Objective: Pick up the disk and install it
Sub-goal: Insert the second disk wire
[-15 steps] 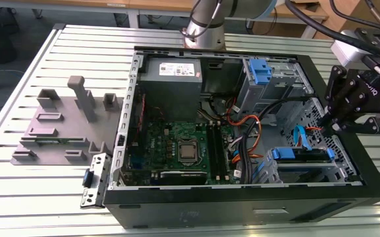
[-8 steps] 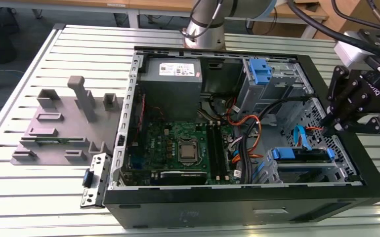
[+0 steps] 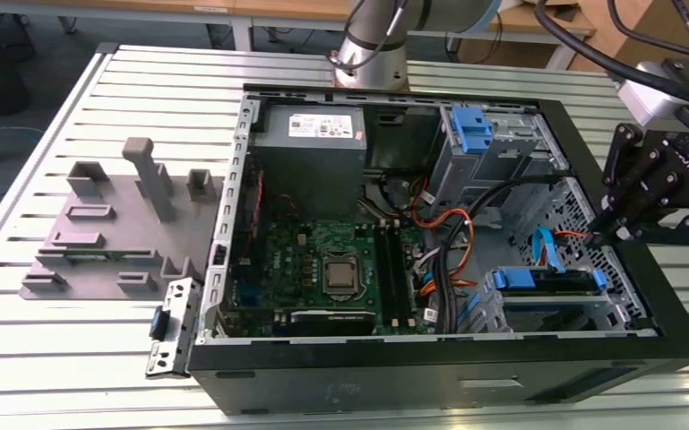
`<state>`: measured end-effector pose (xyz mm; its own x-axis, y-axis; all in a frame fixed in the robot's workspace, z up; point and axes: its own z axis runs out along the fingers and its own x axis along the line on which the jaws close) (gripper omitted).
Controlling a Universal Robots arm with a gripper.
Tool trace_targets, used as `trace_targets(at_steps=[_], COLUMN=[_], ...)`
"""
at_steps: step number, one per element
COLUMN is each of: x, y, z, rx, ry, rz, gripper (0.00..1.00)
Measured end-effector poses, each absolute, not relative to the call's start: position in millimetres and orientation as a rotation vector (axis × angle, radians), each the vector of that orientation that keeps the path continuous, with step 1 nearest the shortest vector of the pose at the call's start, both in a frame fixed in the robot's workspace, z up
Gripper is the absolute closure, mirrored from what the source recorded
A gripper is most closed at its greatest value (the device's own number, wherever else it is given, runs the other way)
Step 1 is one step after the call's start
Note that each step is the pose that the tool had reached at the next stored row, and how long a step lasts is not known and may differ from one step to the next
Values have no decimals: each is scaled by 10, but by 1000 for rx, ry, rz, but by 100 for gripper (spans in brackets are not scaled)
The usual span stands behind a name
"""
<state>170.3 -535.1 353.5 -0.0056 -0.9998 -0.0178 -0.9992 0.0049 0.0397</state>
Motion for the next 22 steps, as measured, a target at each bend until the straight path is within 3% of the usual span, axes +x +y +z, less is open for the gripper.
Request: trace_targets(at_steps=[22], x=[1704], y=[-5352], z=[3451], rx=[2194], ry=[-2206], rz=[-47], gripper=[76])
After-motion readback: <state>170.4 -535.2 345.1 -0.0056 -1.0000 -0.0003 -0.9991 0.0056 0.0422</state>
